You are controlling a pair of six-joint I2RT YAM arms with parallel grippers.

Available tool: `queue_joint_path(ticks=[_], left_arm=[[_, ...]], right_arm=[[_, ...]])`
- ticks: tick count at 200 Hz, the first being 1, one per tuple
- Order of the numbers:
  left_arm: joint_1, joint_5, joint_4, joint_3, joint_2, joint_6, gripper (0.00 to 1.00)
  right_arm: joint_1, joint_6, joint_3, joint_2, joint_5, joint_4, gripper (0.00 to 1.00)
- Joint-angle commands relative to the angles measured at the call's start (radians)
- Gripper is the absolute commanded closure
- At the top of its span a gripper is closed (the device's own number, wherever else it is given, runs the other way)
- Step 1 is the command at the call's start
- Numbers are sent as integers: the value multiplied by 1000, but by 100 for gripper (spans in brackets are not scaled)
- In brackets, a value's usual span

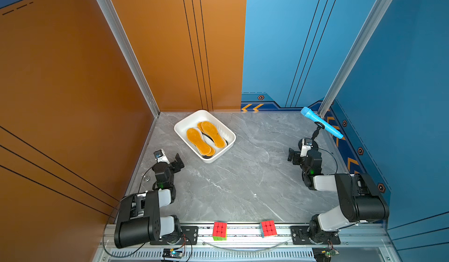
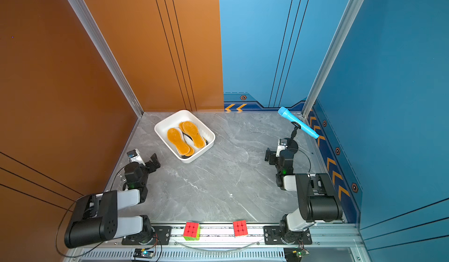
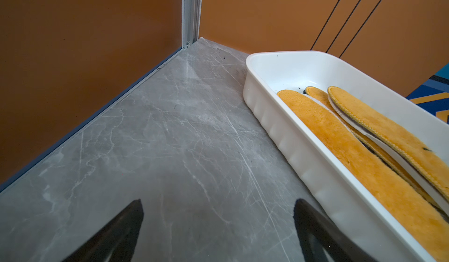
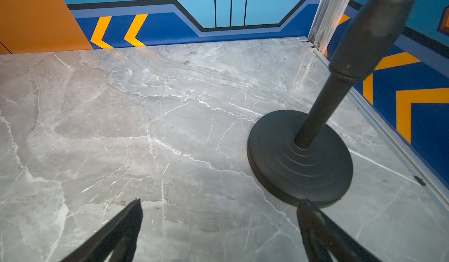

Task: Put the insoles into the storage box
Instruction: Reset both arms

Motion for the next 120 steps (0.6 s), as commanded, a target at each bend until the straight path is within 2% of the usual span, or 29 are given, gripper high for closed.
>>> queue_joint_path(ticks=[1, 16, 35, 42, 51, 65, 80, 92, 120], left_arm=[[-64, 19, 164, 24, 74, 69, 2], [-146, -66, 91, 41, 62, 138, 2], [-247, -105, 143, 115, 205, 265, 2], [-282, -170, 51, 145, 186, 279, 2], [-271, -197, -78, 170, 143, 248, 2], [-262, -229, 23, 161, 188, 233, 2], [-269, -242, -2, 154, 167, 229, 2], [-271, -301, 18, 152, 177, 214, 2], [-284, -315, 23, 156, 181, 226, 2]], right_arm=[[5, 3, 2, -1, 26, 20, 0], [5, 3, 2, -1, 26, 21, 0], [5, 3, 2, -1, 26, 20, 0], [5, 3, 2, -2, 26, 21, 0], [4, 3, 2, -1, 26, 21, 0], [5, 3, 3, -1, 27, 19, 0], [5, 3, 2, -1, 26, 19, 0], [5, 3, 3, -1, 25, 19, 0], [3, 3, 3, 0, 25, 19, 0]])
